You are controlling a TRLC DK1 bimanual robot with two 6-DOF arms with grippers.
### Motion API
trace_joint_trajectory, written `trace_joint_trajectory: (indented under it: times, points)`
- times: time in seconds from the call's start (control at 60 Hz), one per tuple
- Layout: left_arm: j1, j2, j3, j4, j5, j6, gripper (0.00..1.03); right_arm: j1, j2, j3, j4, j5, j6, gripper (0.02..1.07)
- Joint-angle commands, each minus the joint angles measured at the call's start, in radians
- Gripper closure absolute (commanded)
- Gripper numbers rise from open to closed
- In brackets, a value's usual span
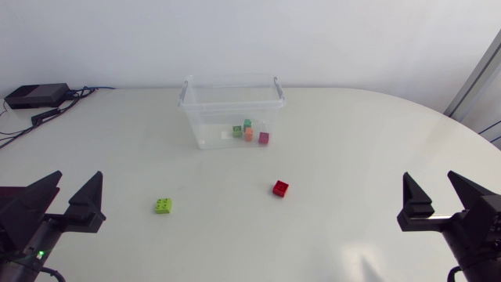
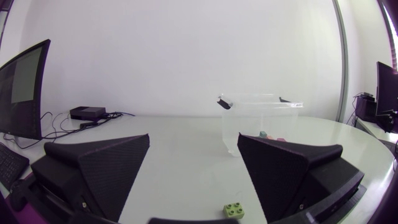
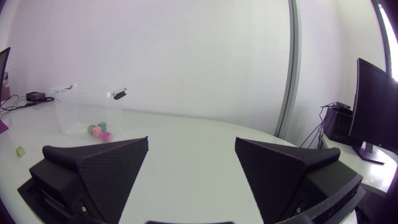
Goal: Place the duplo bricks in the container
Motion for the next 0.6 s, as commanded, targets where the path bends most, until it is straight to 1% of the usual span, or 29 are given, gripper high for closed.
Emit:
trace_joint_trajectory:
  times: [0.0,0.317,0.467,0.517,0.583]
  points:
    - [0.016,-0.008,-0.018,-0.001,-0.004,-0.006,0.05,-0.003,-0.004,-0.020,0.008,-0.004,0.013,0.06]
    - [0.011,-0.012,-0.009,0.000,-0.004,0.002,0.06,-0.003,-0.007,-0.020,0.011,-0.004,0.010,0.06]
    - [0.003,0.001,0.067,-0.052,-0.002,-0.003,0.06,0.004,-0.004,0.018,-0.001,-0.008,0.013,0.06]
    - [0.000,0.027,0.096,-0.061,-0.002,-0.004,0.06,0.012,0.006,0.042,-0.008,-0.008,0.018,0.06]
    - [-0.003,0.119,0.162,-0.066,-0.002,-0.013,0.06,0.032,0.042,0.092,-0.017,-0.007,0.019,0.06]
